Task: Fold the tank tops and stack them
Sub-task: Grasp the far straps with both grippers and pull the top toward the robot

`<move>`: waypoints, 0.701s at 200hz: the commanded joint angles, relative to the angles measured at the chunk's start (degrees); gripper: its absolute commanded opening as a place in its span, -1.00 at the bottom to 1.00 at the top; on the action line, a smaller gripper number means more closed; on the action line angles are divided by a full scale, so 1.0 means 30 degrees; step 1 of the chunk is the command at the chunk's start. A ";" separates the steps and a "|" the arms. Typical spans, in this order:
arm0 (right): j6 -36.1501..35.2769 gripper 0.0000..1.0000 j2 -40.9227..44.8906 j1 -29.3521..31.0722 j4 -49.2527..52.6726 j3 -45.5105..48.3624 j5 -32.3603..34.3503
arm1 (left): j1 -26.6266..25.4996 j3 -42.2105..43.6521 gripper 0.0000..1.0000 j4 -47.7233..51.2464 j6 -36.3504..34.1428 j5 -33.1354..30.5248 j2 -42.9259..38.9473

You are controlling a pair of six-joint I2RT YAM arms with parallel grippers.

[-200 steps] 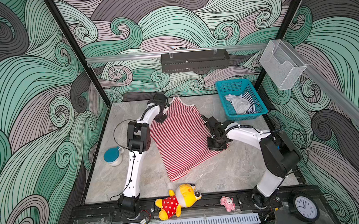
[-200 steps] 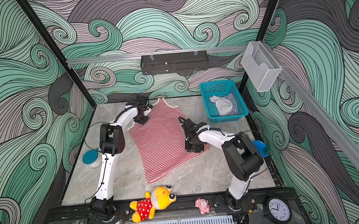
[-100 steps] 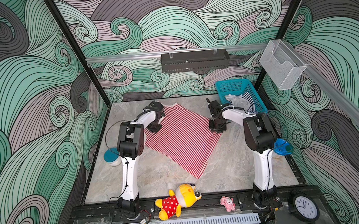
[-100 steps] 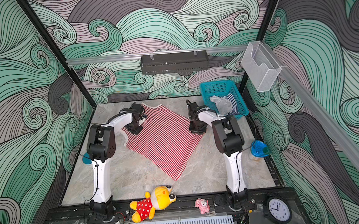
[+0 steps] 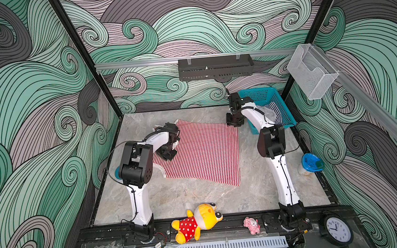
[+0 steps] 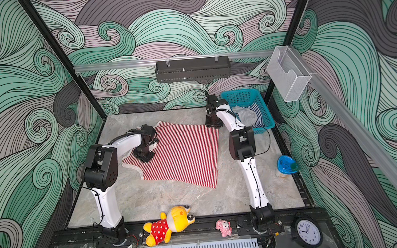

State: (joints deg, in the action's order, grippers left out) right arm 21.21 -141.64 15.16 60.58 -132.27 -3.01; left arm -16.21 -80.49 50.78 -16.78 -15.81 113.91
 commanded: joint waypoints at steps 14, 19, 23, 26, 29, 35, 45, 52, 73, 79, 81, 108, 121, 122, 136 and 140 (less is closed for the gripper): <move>0.0150 -0.03 0.6719 0.1756 -0.2704 0.7582 -0.0900 | -0.0103 -0.2335 -0.68 0.0323 0.1107 0.0915 -0.1260; 0.0327 -0.02 0.7428 0.1920 -0.3015 0.8609 -0.0894 | -0.0105 -0.2628 -0.68 0.0349 0.1082 0.1021 -0.1103; 0.0498 -0.02 0.7964 0.2056 -0.3276 0.9456 -0.0897 | -0.0098 -0.2831 -0.68 0.0314 0.1058 0.1104 -0.0968; 0.0617 -0.02 0.8350 0.2190 -0.3448 1.0053 -0.0982 | -0.0090 -0.2934 -0.68 0.0278 0.1011 0.1110 -0.0817; 0.0746 -0.02 0.8716 0.2272 -0.3659 1.0662 -0.1030 | -0.0093 -0.3020 -0.68 0.0208 0.0958 0.1137 -0.0707; 0.1022 -0.02 0.9472 0.2471 -0.4057 1.1934 -0.1200 | -0.0105 -0.3200 -0.68 0.0084 0.0813 0.1112 -0.0431; 0.1550 -0.02 1.0653 0.2793 -0.4924 1.4032 -0.1451 | -0.0106 -0.3597 -0.68 0.0007 0.0631 0.1083 0.0097; 0.1897 -0.02 1.1379 0.3004 -0.5403 1.5403 -0.1694 | -0.0104 -0.3858 -0.68 0.0020 0.0535 0.1032 0.0502; 0.2843 -0.02 1.3081 0.3812 -0.6623 1.8563 -0.2201 | -0.0081 -0.4349 -0.68 -0.0153 0.0328 0.0801 0.1382; 0.3090 -0.02 1.3385 0.4064 -0.6912 1.9169 -0.2339 | -0.0076 -0.4373 -0.69 -0.0263 0.0291 0.0739 0.1515; 0.3138 -0.02 1.3474 0.4148 -0.6999 1.9387 -0.2419 | -0.0076 -0.4372 -0.69 -0.0296 0.0289 0.0718 0.1594; 0.3861 -0.02 1.3901 0.5009 -0.7536 2.1036 -0.2533 | -0.0076 -0.4155 -0.69 -0.0578 0.0289 0.0808 0.1754; 0.4145 -0.02 1.3701 0.5130 -0.7956 2.1662 -0.2703 | -0.0076 -0.3909 -0.68 -0.0694 0.0289 0.0971 0.1719; 0.4162 -0.02 1.3671 0.5122 -0.7966 2.1699 -0.2696 | -0.0076 -0.3892 -0.68 -0.0710 0.0289 0.0968 0.1724; 0.4281 -0.02 1.3138 0.5132 -0.8144 2.2089 -0.2680 | -0.0076 -0.3614 -0.69 -0.0840 0.0278 0.0928 0.1760; 0.4283 -0.02 1.2952 0.5142 -0.8110 2.2115 -0.2654 | -0.0076 -0.3555 -0.69 -0.0844 0.0261 0.0893 0.1825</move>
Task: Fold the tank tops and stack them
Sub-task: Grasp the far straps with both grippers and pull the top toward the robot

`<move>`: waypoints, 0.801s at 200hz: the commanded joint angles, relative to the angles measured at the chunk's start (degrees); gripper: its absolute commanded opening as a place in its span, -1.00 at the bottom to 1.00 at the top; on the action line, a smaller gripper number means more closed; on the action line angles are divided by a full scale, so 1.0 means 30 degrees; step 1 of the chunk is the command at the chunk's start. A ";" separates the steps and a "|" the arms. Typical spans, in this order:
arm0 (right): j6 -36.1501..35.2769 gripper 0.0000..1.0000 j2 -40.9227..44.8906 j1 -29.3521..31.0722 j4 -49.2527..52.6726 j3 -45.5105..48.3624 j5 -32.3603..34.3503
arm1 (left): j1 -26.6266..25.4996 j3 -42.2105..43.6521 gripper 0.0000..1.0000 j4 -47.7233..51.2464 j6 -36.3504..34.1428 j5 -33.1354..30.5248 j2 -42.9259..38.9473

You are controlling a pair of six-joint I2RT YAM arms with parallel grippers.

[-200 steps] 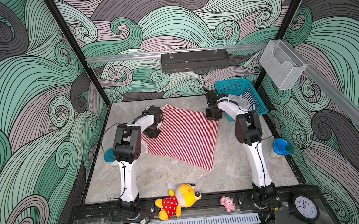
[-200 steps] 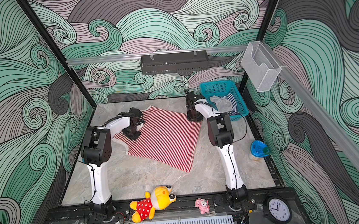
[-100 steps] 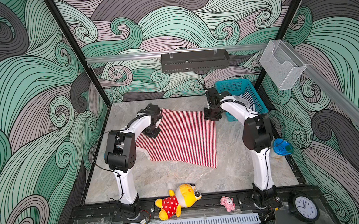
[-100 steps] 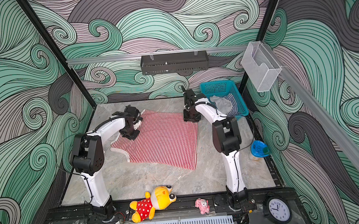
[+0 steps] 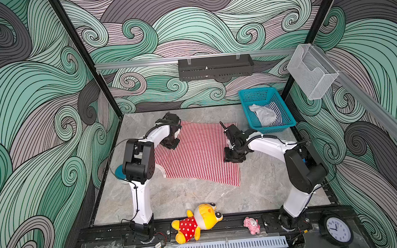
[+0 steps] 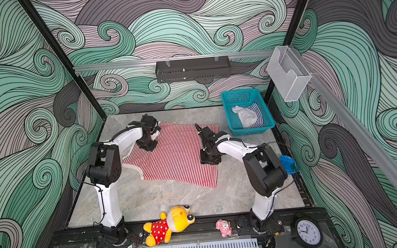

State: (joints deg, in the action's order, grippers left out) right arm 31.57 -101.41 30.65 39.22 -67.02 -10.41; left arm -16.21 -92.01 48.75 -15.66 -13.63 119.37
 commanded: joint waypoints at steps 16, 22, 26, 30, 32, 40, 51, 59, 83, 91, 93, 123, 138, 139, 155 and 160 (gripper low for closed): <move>0.0633 -0.02 -0.1296 -0.0081 -0.0930 0.0337 0.0190 | -0.0062 0.0714 -0.69 -0.0180 -0.0139 -0.0038 0.0092; 0.0477 -0.02 -0.1647 -0.0201 -0.0810 0.0267 0.0340 | -0.0076 0.0889 -0.69 -0.0196 -0.0141 -0.0098 0.0079; 0.0388 -0.02 -0.1853 -0.0292 -0.0746 0.0181 0.0392 | -0.0076 0.1036 -0.69 -0.0223 -0.0141 -0.0125 0.0055; 0.0258 -0.02 -0.2142 -0.0426 -0.0704 0.0101 0.0450 | -0.0074 0.1157 -0.69 -0.0251 -0.0156 -0.0144 0.0059; 0.0213 -0.02 -0.2262 -0.0504 -0.0665 0.0067 0.0460 | -0.0076 0.1230 -0.69 -0.0254 -0.0167 -0.0145 0.0047; -0.0013 -0.02 -0.2671 -0.0817 -0.0652 -0.0074 0.0489 | -0.0073 0.1466 -0.69 -0.0229 -0.0170 -0.0094 0.0015; -0.0410 -0.02 -0.3175 -0.1337 -0.0653 -0.0329 0.0664 | -0.0076 0.1739 -0.69 -0.0145 -0.0170 0.0069 -0.0062; -0.0625 -0.02 -0.3502 -0.1701 -0.0608 -0.0594 0.0719 | -0.0076 0.1998 -0.69 -0.0087 -0.0170 0.0236 -0.0137; -0.1316 -0.02 -0.4152 -0.2710 -0.0170 -0.1730 0.0958 | -0.0091 0.2705 -0.69 -0.0050 -0.0026 0.0607 -0.0313; -0.1550 -0.01 -0.4422 -0.3032 0.0008 -0.2222 0.1029 | -0.0105 0.2905 -0.68 0.0013 0.0060 0.0696 -0.0334; -0.1601 -0.01 -0.4509 -0.3112 0.0099 -0.2366 0.1074 | -0.0127 0.2971 -0.68 0.0032 0.0085 0.0717 -0.0351; -0.2233 -0.01 -0.5396 -0.3539 0.0936 -0.4319 0.0699 | -0.0135 0.3677 -0.69 -0.0020 0.0209 0.0734 -0.0698; -0.2429 -0.01 -0.5608 -0.3447 0.1292 -0.4764 0.0293 | -0.0135 0.3876 -0.69 -0.0082 0.0294 0.0499 -0.0814; -0.2433 -0.01 -0.5605 -0.3449 0.1301 -0.4776 0.0256 | -0.0135 0.3884 -0.69 -0.0095 0.0311 0.0499 -0.0820; -0.2445 -0.01 -0.5046 -0.3214 0.1474 -0.4498 0.0213 | -0.0135 0.3948 -0.69 -0.0242 0.0456 -0.0045 -0.1133; -0.2491 0.00 -0.4552 -0.3077 0.1441 -0.4367 0.0234 | -0.0135 0.3978 -0.69 -0.0312 0.0516 -0.0153 -0.1343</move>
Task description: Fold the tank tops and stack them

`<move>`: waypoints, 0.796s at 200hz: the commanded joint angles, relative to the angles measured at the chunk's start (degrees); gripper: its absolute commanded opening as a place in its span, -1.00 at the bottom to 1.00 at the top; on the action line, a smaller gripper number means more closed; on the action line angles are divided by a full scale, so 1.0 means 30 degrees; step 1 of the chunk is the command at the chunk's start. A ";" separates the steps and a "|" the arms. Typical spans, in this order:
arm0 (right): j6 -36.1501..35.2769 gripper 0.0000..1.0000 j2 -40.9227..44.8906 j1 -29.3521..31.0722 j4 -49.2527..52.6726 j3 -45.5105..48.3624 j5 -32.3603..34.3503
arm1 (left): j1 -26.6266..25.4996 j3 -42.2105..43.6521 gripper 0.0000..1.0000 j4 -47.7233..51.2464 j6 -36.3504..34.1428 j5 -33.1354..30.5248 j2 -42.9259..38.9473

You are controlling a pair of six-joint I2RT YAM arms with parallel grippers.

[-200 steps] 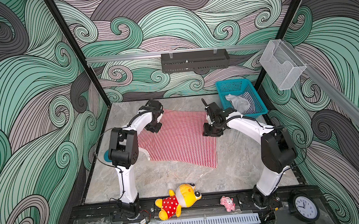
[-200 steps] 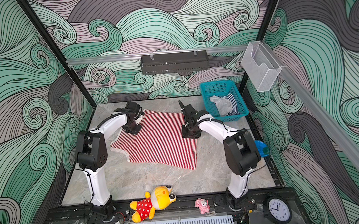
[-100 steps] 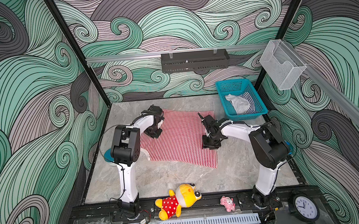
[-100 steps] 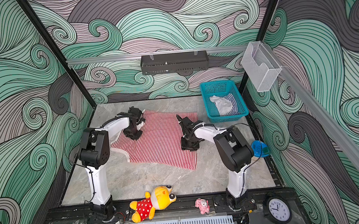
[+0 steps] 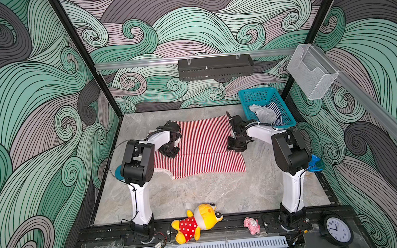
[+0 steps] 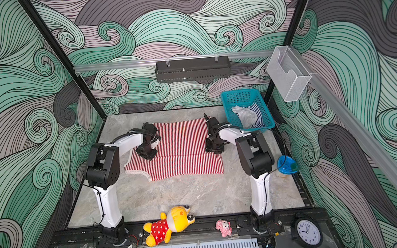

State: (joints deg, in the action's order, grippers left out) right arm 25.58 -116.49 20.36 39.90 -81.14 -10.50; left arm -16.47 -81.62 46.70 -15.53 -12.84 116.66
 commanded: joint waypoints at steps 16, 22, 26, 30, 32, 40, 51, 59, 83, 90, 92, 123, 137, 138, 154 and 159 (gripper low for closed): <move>-0.0417 0.09 0.2037 0.0796 0.1210 0.1045 0.0603 | -0.0047 0.0491 -0.66 0.0328 0.0641 -0.0197 -0.1389; -0.0301 0.16 0.2710 0.0958 0.1274 0.1302 0.0634 | -0.0047 0.0464 -0.64 0.0341 0.0678 0.0054 -0.1795; -0.0224 0.19 0.3111 0.1042 0.1324 0.1503 0.0645 | -0.0040 0.0460 -0.63 0.0342 0.0673 0.0200 -0.2066; -0.0099 0.21 0.3517 0.1128 0.1376 0.1708 0.0687 | -0.0073 0.0433 -0.61 0.0328 0.0665 0.0290 -0.2268; -0.0034 0.22 0.3692 0.1161 0.1436 0.1802 0.0695 | -0.0076 0.0431 -0.61 0.0317 0.0665 0.0331 -0.2428; 0.0214 0.27 0.4527 0.1316 0.1559 0.2261 0.0826 | -0.0119 0.0416 -0.58 0.0286 0.0665 0.0405 -0.2890; 0.0580 0.28 0.5663 0.1498 0.1686 0.3013 0.0964 | -0.0190 0.0402 -0.54 0.0409 0.0614 0.0605 -0.3429; 0.0888 0.28 0.6453 0.1561 0.1694 0.3668 0.1072 | -0.0243 0.0470 -0.53 0.0581 0.0555 0.0864 -0.3848; 0.1966 0.26 0.8431 0.1592 0.1537 0.5948 0.1201 | -0.0690 0.1656 -0.50 0.0525 -0.0038 0.1930 -0.5151; 0.2259 0.25 0.8835 0.1592 0.1420 0.6625 0.1270 | -0.0933 0.2353 -0.49 0.0181 -0.0382 0.1924 -0.5576; 0.2335 0.25 0.8940 0.1578 0.1410 0.6825 0.1266 | -0.1023 0.2559 -0.49 0.0075 -0.0549 0.1919 -0.5679; 0.4095 0.24 1.0418 0.1410 -0.0070 0.9743 0.0514 | -0.3019 0.5608 -0.48 -0.1238 -0.1493 0.0049 -0.7042; 0.4850 0.24 1.0730 0.1387 -0.0891 1.0697 0.0126 | -0.3686 0.6832 -0.41 -0.1648 -0.1543 0.0425 -0.7956; 0.4870 0.24 1.0746 0.1387 -0.0943 1.0757 0.0100 | -0.3756 0.6898 -0.40 -0.1693 -0.1523 0.0434 -0.8041; 0.5418 0.22 1.0680 0.1277 -0.1351 1.1318 0.0227 | -0.4274 0.7765 -0.28 -0.1995 -0.1089 0.0706 -0.8866; 0.5566 0.21 1.0617 0.1191 -0.1536 1.1447 0.0156 | -0.4363 0.7861 -0.28 -0.1972 -0.0923 0.0768 -0.9031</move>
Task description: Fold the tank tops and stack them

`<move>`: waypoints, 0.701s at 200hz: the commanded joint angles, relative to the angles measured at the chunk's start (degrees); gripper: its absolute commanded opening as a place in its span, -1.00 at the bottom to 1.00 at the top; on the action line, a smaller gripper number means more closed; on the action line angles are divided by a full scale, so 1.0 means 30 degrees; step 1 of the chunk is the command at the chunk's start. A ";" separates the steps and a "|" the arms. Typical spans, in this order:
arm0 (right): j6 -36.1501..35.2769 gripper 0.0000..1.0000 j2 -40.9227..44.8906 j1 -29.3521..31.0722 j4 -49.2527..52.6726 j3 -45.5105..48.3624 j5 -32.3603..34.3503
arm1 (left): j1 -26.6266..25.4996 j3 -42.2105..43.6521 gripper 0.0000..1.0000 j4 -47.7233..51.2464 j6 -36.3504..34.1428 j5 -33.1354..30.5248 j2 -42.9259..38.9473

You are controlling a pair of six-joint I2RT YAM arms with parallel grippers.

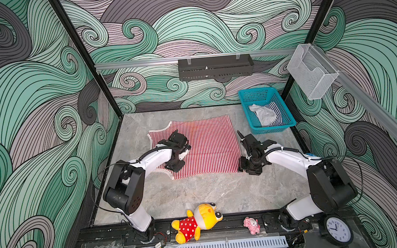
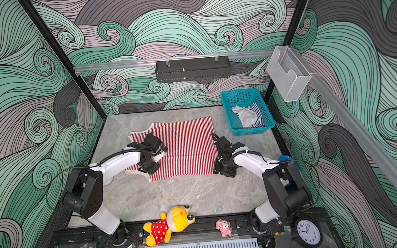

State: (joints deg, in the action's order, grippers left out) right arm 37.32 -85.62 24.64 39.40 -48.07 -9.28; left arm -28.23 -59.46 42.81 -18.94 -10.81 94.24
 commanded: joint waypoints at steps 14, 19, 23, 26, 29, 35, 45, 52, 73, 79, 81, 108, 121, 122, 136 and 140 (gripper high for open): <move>0.2033 0.18 0.0200 -0.0461 -0.1862 0.0692 -0.0317 | -0.0634 0.0698 -0.27 -0.0609 0.0521 0.0120 -0.1889; 0.2179 0.16 0.0164 -0.0572 -0.1972 0.0755 -0.0278 | -0.0656 0.0751 -0.27 -0.0616 0.0619 0.0037 -0.1985; 0.2296 0.14 0.0154 -0.0671 -0.2073 0.0810 -0.0201 | -0.0648 0.0825 -0.27 -0.0615 0.0654 0.0014 -0.2072; 0.2347 0.13 0.0153 -0.0746 -0.2108 0.0844 -0.0186 | -0.0666 0.0879 -0.28 -0.0616 0.0658 0.0027 -0.2121; 0.2442 0.12 0.0146 -0.0832 -0.2174 0.0874 -0.0141 | -0.0668 0.0907 -0.27 -0.0631 0.0644 0.0028 -0.2196; 0.2590 0.09 0.0135 -0.0989 -0.2240 0.0986 -0.0062 | -0.0673 0.1043 -0.28 -0.0646 0.0604 0.0057 -0.2328; 0.2818 0.04 0.0096 -0.1306 -0.2393 0.1147 -0.0031 | -0.0720 0.1248 -0.29 -0.0641 0.0501 0.0087 -0.2542; 0.2972 0.01 0.0118 -0.1499 -0.2515 0.1318 -0.0077 | -0.0730 0.1387 -0.30 -0.0663 0.0429 0.0116 -0.2705; 0.3116 -0.07 -0.0148 -0.1820 -0.2877 0.1442 -0.0365 | -0.0727 0.1526 -0.31 -0.0535 0.0260 0.0087 -0.2905; 0.3066 -0.10 -0.0254 -0.1828 -0.2862 0.1386 -0.0440 | -0.0735 0.1539 -0.31 -0.0541 0.0278 0.0030 -0.2921; 0.3060 -0.11 -0.0300 -0.1835 -0.2852 0.1357 -0.0464 | -0.0729 0.1539 -0.31 -0.0539 0.0278 0.0007 -0.2932; 0.2890 -0.19 -0.0815 -0.1755 -0.2757 0.1102 -0.0679 | -0.0733 0.1600 -0.32 -0.0633 0.0249 -0.0001 -0.2965; 0.2697 -0.23 -0.1095 -0.1740 -0.2493 0.0976 -0.0596 | -0.0727 0.1639 -0.32 -0.0701 0.0249 -0.0001 -0.2989; 0.2687 -0.24 -0.1101 -0.1740 -0.2466 0.0971 -0.0568 | -0.0757 0.1633 -0.32 -0.0703 0.0249 -0.0001 -0.2991; 0.2564 -0.30 -0.1293 -0.1687 -0.2117 0.0857 -0.0273 | -0.0742 0.1701 -0.32 -0.0710 0.0249 -0.0001 -0.3023; 0.2492 -0.32 -0.1325 -0.1667 -0.1990 0.0835 -0.0128 | -0.0758 0.1690 -0.33 -0.0705 0.0278 -0.0001 -0.3051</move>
State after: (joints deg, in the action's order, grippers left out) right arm 44.86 -88.16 19.33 31.14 -44.77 -10.96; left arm -30.15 -54.61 40.84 -18.35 -10.76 86.67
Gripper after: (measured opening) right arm 0.360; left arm 0.340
